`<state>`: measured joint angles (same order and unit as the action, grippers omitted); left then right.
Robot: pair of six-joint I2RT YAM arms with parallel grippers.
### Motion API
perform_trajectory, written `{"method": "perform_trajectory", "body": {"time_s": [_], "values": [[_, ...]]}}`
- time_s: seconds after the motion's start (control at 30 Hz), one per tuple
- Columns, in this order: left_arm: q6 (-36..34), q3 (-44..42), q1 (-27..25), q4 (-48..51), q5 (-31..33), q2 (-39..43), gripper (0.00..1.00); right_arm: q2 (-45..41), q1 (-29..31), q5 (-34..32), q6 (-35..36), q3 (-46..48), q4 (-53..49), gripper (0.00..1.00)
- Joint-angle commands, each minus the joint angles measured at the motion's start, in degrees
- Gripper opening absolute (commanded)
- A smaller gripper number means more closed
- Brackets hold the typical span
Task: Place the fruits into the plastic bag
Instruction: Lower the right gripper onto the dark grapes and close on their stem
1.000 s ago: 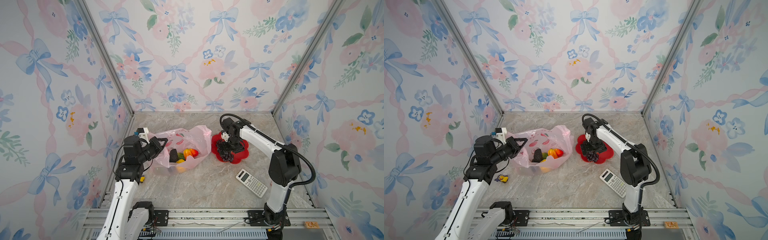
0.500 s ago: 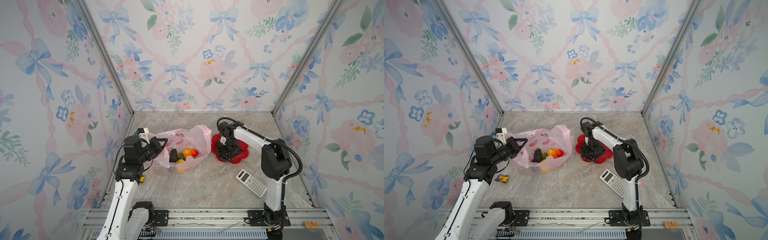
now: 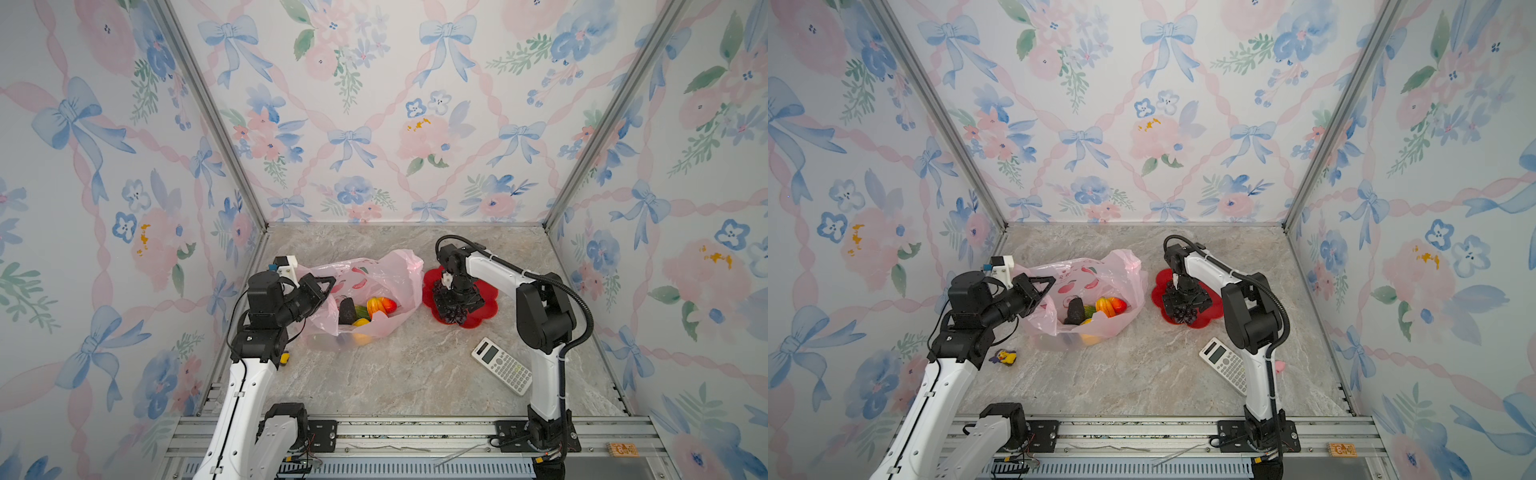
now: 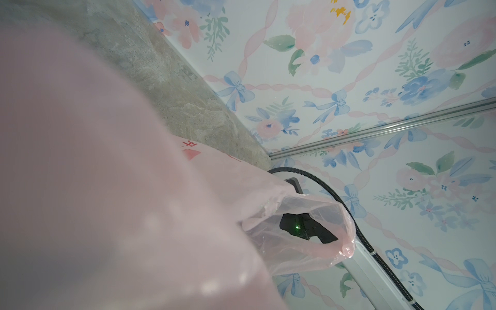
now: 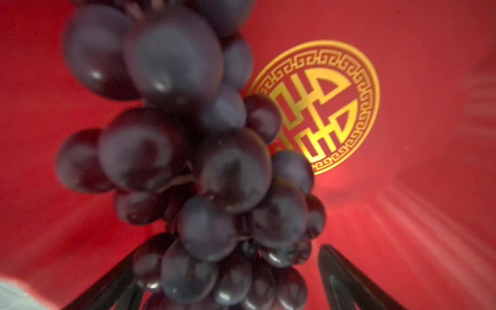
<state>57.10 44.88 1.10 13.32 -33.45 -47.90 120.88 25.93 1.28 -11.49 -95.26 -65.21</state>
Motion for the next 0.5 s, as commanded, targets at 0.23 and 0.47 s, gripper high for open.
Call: {"method": "perform_trajectory", "body": {"time_s": [0.23,0.47], "values": [[-0.68,0.48,-0.14,-1.19,0.08,-0.97,0.0,3.81,-1.53,2.4,-0.47,-3.51,0.51,0.92],[-0.76,1.44,-0.12,-1.19,0.0,-1.95,0.0,4.63,-2.25,2.38,-0.93,-2.78,1.64,0.87]]}}
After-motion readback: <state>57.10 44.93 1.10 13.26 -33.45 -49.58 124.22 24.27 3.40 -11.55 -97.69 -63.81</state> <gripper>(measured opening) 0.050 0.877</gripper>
